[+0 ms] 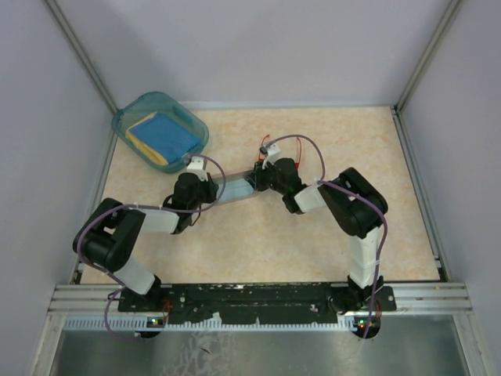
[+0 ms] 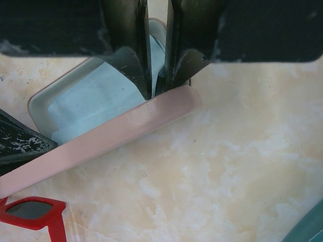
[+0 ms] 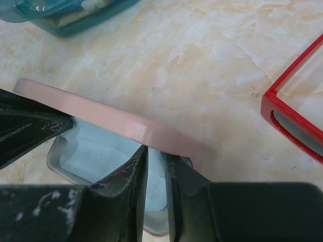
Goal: Organize the sunglasses
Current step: Place the glasses cleaning cloth in the sunglasses case.
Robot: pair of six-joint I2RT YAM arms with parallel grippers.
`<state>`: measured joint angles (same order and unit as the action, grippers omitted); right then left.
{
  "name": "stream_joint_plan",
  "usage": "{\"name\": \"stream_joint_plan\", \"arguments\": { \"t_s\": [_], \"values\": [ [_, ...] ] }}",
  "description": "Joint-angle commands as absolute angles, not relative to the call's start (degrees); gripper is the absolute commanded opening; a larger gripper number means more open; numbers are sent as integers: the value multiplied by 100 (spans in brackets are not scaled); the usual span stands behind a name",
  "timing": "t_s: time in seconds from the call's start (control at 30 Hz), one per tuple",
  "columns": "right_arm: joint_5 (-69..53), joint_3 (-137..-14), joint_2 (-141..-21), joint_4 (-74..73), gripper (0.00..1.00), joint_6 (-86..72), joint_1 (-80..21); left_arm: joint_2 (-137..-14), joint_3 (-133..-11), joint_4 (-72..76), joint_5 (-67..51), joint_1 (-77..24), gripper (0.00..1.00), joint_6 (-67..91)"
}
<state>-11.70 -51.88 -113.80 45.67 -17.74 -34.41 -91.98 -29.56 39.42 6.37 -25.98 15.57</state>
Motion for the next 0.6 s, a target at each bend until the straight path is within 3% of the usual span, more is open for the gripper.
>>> {"name": "stream_joint_plan", "arguments": {
  "t_s": [0.0,0.33,0.57],
  "values": [
    [-1128,-5366,-11382,4807,22,-1758,-3393,-9131,-3021,3891,678,-2564,24,1537],
    [-974,-5125,-11025,4727,27,-1661,-3384,-8743,-2872,3744,827,-2558,49,1602],
    [-827,-4855,-10706,4675,29,-1591,-3375,-8442,-2748,3584,866,-2563,52,1645]
  ]
}}
